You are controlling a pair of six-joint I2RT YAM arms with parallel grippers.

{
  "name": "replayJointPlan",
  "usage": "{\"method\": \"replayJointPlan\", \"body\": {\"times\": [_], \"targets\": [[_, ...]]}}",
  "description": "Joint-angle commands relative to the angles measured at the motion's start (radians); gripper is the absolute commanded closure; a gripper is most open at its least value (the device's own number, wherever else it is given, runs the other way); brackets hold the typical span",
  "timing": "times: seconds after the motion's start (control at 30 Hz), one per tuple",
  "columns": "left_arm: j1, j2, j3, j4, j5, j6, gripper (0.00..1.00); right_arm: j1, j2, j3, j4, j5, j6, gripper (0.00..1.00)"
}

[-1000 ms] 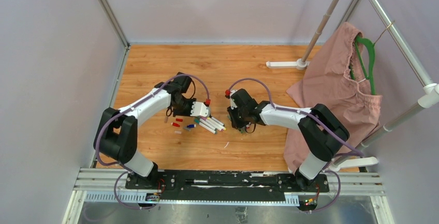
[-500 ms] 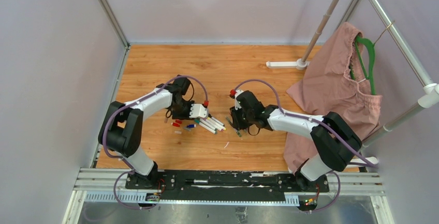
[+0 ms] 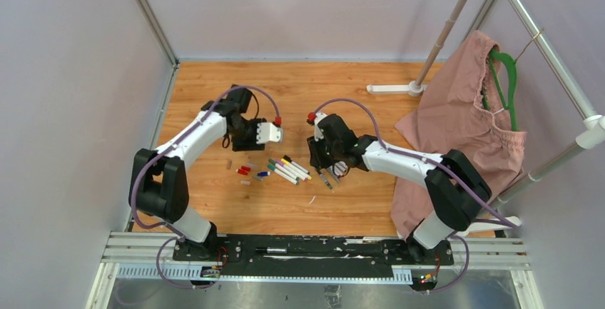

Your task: Open the pen caps

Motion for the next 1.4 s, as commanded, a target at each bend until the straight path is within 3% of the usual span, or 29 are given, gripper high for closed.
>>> {"method": "replayJointPlan", "body": {"times": [0.0, 0.17, 0.27, 0.3, 0.33, 0.37, 0.7, 0.97, 1.03, 1.13, 1.37], "targets": [[0.077, -0.061, 0.146, -0.102, 0.088, -0.069, 0.43, 0.025, 0.088, 0.082, -0.028, -0.033, -0.025, 0.69], [0.172, -0.1, 0.213, -0.138, 0.16, -0.151, 0.36, 0.029, 0.198, 0.163, -0.033, -0.057, -0.046, 0.7], [0.203, -0.124, 0.206, -0.157, 0.198, -0.179, 0.26, 0.036, 0.26, 0.213, -0.051, -0.053, -0.062, 0.7], [0.205, -0.131, 0.199, -0.157, 0.195, -0.187, 0.21, 0.043, 0.276, 0.23, -0.063, -0.05, -0.069, 0.7], [0.207, -0.138, 0.192, -0.157, 0.19, -0.197, 0.06, 0.047, 0.29, 0.245, -0.072, -0.043, -0.073, 0.71], [0.209, -0.146, 0.187, -0.156, 0.185, -0.204, 0.01, 0.053, 0.301, 0.256, -0.079, -0.042, -0.078, 0.71], [0.218, -0.208, 0.205, -0.156, 0.108, -0.276, 0.0, 0.066, 0.356, 0.268, -0.083, -0.028, -0.078, 0.75], [0.218, -0.253, 0.206, -0.156, 0.154, -0.278, 0.0, 0.083, 0.396, 0.272, -0.091, -0.01, -0.096, 0.75], [0.218, -0.262, 0.21, -0.156, 0.156, -0.267, 0.0, 0.09, 0.399, 0.263, -0.091, 0.007, -0.099, 0.8], [0.218, -0.279, 0.205, -0.154, 0.172, -0.248, 0.0, 0.093, 0.372, 0.246, -0.086, 0.033, -0.101, 0.98], [0.218, -0.354, 0.133, -0.156, 0.272, -0.12, 0.0, 0.087, 0.236, 0.27, -0.119, 0.034, -0.121, 1.0]]}}
